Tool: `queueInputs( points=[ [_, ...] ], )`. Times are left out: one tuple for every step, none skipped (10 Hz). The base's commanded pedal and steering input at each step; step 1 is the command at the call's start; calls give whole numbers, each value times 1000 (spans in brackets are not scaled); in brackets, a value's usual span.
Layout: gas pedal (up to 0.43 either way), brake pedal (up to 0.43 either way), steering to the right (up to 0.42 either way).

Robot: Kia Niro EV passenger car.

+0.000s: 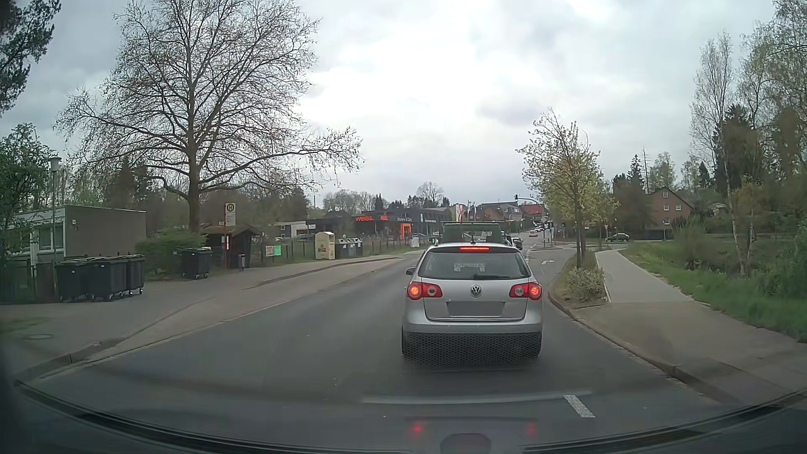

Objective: Follow the waypoints while adhering to traffic rules and regulations

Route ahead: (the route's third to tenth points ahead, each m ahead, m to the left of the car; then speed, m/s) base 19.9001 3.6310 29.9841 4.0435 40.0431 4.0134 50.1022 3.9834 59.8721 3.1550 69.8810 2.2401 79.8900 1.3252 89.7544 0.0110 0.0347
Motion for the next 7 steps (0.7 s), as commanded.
queueInputs(
  points=[
    [0,244,13],
    [0,250,13],
    [0,256,13],
    [0,256,13],
    [0,256,13],
    [0,256,13],
    [0,256,12]
  ],
)
